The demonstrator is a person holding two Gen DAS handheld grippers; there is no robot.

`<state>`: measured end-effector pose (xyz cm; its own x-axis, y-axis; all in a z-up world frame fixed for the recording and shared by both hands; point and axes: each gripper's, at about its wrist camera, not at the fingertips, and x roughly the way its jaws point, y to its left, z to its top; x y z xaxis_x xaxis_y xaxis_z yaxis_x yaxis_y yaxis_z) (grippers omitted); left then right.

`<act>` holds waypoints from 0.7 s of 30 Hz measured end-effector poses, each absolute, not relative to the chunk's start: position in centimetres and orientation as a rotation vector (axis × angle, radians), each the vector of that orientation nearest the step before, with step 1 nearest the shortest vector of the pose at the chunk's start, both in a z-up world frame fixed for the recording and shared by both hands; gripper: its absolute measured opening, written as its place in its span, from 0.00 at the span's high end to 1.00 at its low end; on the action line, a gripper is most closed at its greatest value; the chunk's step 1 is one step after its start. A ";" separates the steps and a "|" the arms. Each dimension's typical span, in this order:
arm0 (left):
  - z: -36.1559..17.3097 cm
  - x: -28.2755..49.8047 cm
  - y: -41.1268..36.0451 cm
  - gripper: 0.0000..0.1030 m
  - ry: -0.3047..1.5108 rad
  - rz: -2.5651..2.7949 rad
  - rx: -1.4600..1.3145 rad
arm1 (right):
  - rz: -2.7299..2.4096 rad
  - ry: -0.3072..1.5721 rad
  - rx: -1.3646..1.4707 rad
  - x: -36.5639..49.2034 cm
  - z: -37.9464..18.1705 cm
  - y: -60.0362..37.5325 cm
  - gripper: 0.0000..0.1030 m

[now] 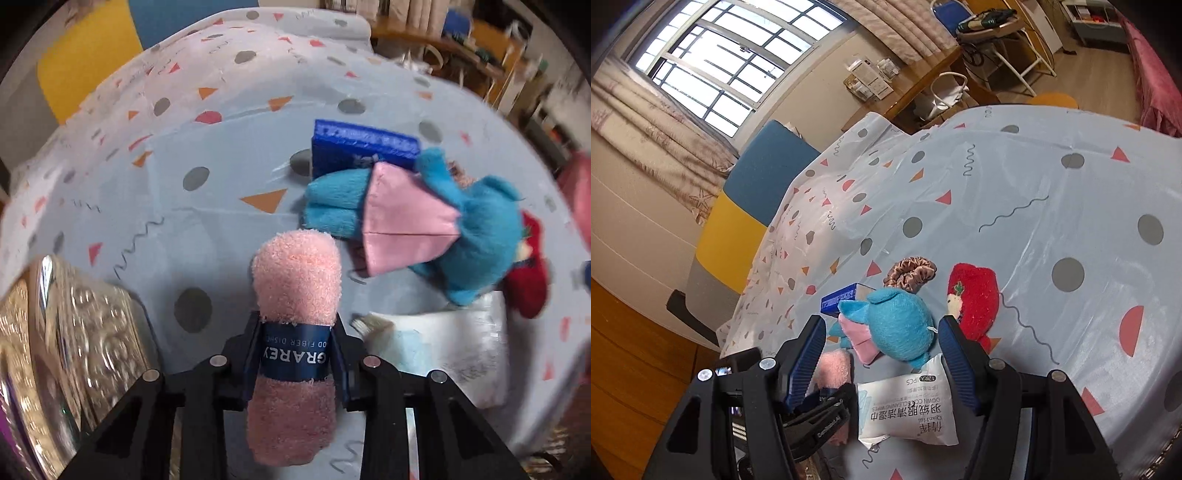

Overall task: Organize soft objects
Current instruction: 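Grasp the pink rolled towel with the left tool while the right tool grasps the white wipes packet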

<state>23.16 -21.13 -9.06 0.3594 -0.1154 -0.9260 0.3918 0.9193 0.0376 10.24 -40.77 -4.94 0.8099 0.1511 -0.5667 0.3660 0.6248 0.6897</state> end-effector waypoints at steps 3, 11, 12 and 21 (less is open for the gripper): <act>-7.6 21.5 -20.4 0.68 1.108 -0.357 0.251 | -0.125 0.651 0.896 10.5 -5.1 -40.5 0.37; -4.5 16.8 -19.2 0.68 1.032 -0.463 0.199 | -0.025 0.867 0.799 13.4 -6.5 -38.9 0.37; -4.2 16.6 -19.1 0.68 1.031 -0.477 0.194 | 0.011 0.923 0.767 14.1 -6.7 -38.5 0.38; -0.2 17.3 -16.9 0.68 0.954 -0.502 0.129 | 0.190 1.191 0.242 17.9 -6.6 -31.4 0.37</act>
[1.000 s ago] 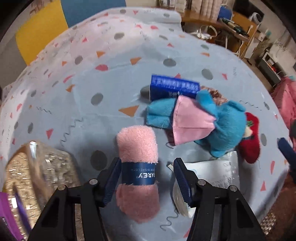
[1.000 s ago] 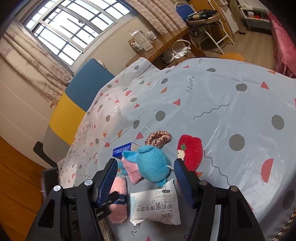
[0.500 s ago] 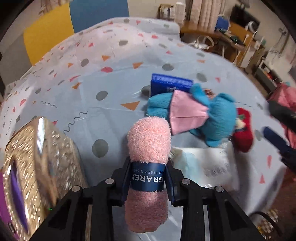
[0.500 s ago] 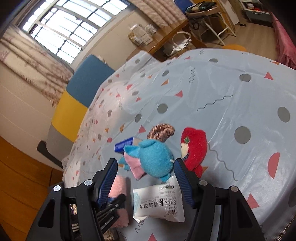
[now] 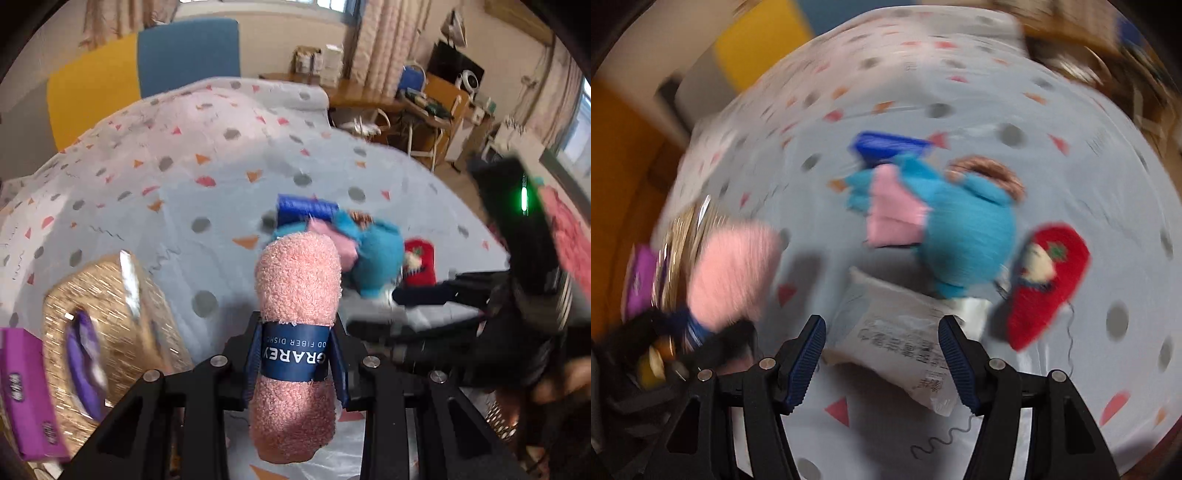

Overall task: Organize soft objects
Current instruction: 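Grasp the pink rolled towel with the left tool while the right tool grasps the white wipes packet, then carry the pink towel into the gold tray and open the left tool while the right tool holds the wipes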

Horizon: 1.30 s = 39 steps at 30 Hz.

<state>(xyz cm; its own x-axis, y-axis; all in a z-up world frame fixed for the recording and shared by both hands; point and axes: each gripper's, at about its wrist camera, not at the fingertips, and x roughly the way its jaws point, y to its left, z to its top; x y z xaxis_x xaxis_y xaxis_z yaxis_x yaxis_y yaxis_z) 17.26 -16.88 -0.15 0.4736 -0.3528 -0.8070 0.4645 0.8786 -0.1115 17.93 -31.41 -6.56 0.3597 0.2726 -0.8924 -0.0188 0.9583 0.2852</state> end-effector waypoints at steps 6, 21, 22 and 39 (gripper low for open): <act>3.5 18.3 -12.8 0.68 0.893 -0.468 0.037 | 0.366 1.138 -0.189 17.0 -5.4 -27.4 0.20; 10.0 18.2 0.9 0.67 0.746 -0.297 -0.173 | 0.324 1.245 -0.367 20.2 -11.6 -25.6 0.22; 10.1 17.8 2.2 0.67 0.736 -0.274 -0.183 | 0.316 1.245 -0.324 20.2 -11.6 -26.0 0.27; -0.8 9.2 23.8 0.67 0.849 0.183 -0.407 | 0.233 1.172 -0.245 18.8 -11.7 -27.8 0.29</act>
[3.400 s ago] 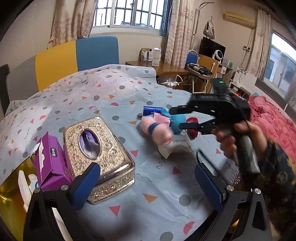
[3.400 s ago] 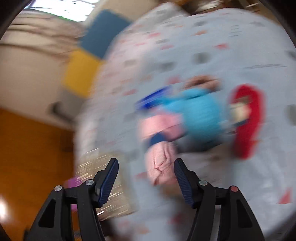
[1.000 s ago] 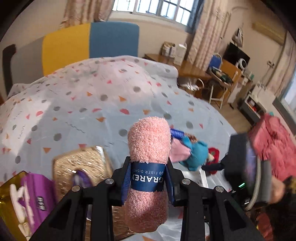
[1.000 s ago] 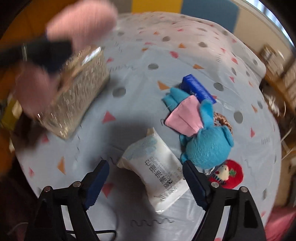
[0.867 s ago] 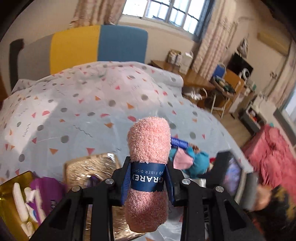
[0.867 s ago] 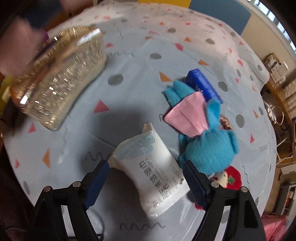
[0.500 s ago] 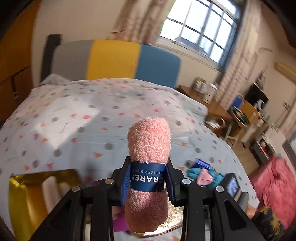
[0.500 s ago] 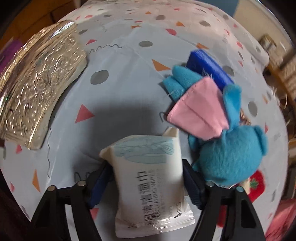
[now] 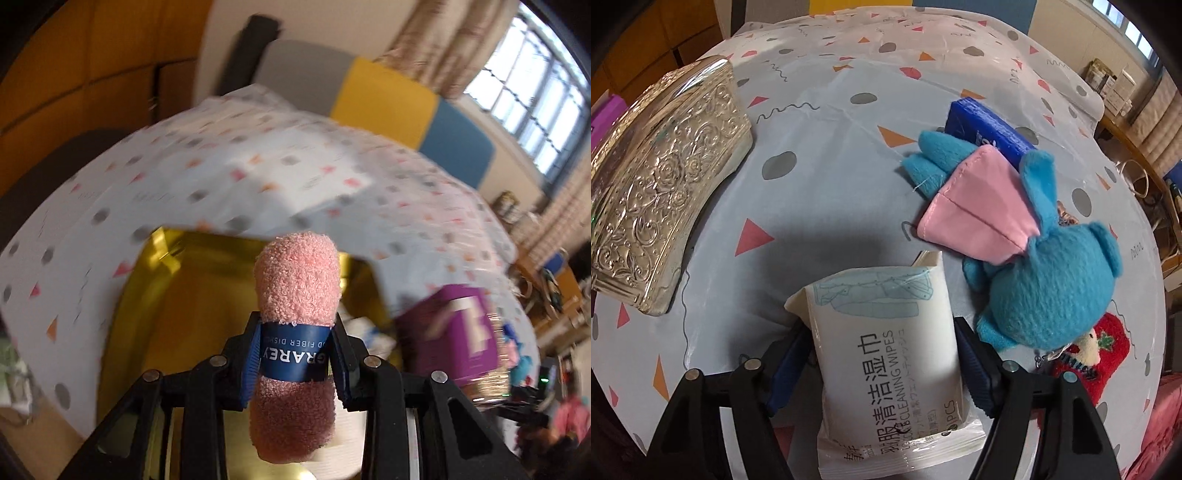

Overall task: Organize soft objects
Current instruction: 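Carry the pink towel into the gold tray and open the left tool while the right tool holds the wipes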

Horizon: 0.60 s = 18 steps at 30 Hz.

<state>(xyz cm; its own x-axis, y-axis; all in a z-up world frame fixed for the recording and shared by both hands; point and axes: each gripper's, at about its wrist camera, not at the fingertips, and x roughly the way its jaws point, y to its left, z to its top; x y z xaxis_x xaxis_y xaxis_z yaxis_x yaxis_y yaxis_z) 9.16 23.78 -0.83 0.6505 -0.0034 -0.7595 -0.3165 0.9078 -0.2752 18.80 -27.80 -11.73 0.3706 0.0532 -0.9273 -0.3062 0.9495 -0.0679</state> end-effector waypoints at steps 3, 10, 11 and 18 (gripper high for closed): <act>-3.0 9.0 26.0 0.66 0.884 0.245 -0.438 | 0.235 1.167 -0.253 17.7 -11.5 -27.6 0.31; -5.0 11.6 26.7 0.65 0.908 0.261 -0.408 | 0.202 1.178 -0.225 17.0 -11.4 -26.9 0.30; -5.2 12.1 26.6 0.64 0.911 0.257 -0.398 | 0.194 1.181 -0.221 17.0 -11.4 -26.8 0.30; -4.5 13.9 25.5 0.25 0.880 0.265 -0.356 | 0.164 1.157 -0.238 17.2 -11.2 -26.2 0.31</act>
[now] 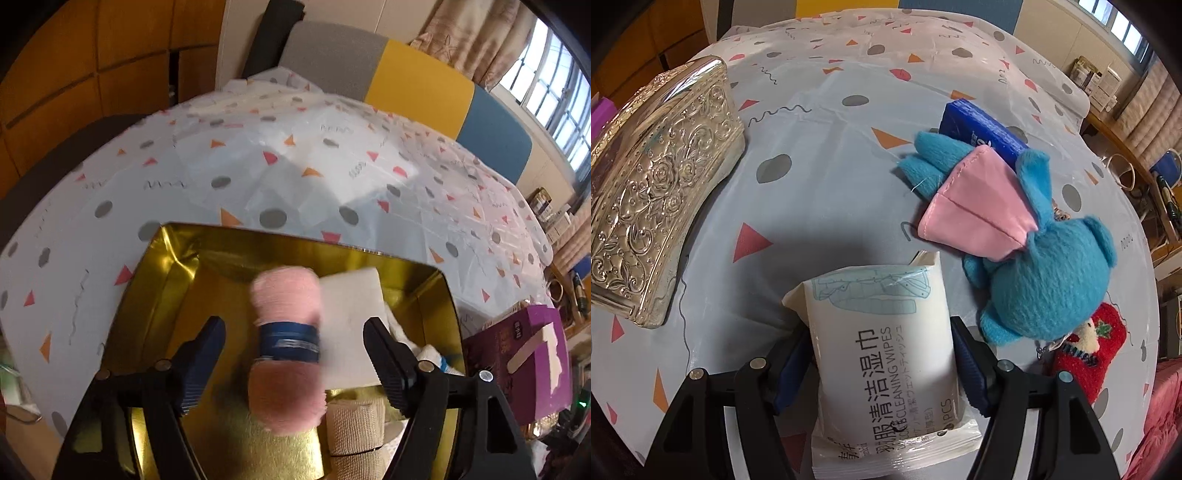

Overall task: Organize soft objects
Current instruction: 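Carry the pink towel into the gold tray and open the left tool while the right tool holds the wipes, then carry the white wipes packet into the gold tray and open the right tool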

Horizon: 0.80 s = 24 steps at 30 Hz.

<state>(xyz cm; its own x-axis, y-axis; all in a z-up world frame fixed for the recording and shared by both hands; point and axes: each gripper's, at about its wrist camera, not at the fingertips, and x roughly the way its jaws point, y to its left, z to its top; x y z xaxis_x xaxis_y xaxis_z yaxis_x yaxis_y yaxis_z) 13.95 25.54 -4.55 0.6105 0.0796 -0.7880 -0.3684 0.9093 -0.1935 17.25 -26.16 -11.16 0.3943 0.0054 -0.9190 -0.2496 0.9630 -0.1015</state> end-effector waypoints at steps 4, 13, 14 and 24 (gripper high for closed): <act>-2.8 11.7 24.6 0.24 0.825 0.280 -0.327 | 0.167 1.143 -0.244 16.8 -11.4 -25.8 0.31; -1.1 5.6 20.4 0.16 0.741 0.278 -0.233 | 0.177 1.126 -0.277 16.2 -11.4 -24.8 0.37; -1.0 5.4 20.2 0.16 0.742 0.273 -0.228 | 0.178 1.127 -0.279 16.1 -11.3 -24.7 0.38; 0.9 3.0 18.2 0.00 0.672 0.291 -0.185 | 0.176 1.141 -0.244 15.7 -10.7 -24.5 0.38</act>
<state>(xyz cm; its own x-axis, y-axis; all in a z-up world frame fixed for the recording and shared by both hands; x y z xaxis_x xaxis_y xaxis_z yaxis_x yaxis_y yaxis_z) 3.01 18.20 0.86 0.7448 0.2045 -0.6352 -0.3231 0.9434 -0.0751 15.70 -24.50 -10.74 0.4070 0.0141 -0.9133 -0.2622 0.9596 -0.1020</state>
